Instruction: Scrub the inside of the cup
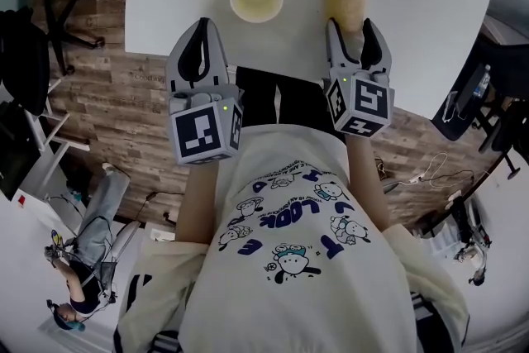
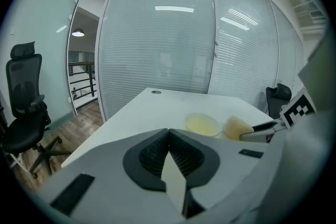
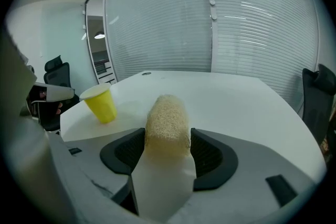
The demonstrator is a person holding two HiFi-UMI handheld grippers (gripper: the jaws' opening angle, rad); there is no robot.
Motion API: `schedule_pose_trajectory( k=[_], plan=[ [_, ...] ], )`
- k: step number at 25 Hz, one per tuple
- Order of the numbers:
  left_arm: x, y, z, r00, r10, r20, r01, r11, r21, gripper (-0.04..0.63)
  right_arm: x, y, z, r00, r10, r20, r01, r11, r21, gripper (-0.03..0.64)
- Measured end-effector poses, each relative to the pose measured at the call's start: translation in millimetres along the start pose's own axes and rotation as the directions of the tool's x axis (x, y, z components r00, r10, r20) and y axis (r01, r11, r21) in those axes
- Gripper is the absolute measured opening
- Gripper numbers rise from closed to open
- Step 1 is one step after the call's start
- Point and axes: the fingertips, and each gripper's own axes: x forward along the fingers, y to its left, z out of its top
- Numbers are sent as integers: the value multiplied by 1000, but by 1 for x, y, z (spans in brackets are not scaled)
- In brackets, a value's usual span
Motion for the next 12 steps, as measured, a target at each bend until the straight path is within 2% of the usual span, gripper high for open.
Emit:
schedule_pose_trajectory(
  k=[4, 12],
  plan=[
    [2, -2, -5, 1000, -6, -12, 5, 1000, -6, 26, 0, 0, -1, 1000, -7, 2, 7, 1000, -1, 264],
    [0, -1, -9, 1000, 1, -30, -1, 1000, 0, 26, 7, 9, 0, 1000, -2, -14, 0, 995, -104, 235]
  ],
)
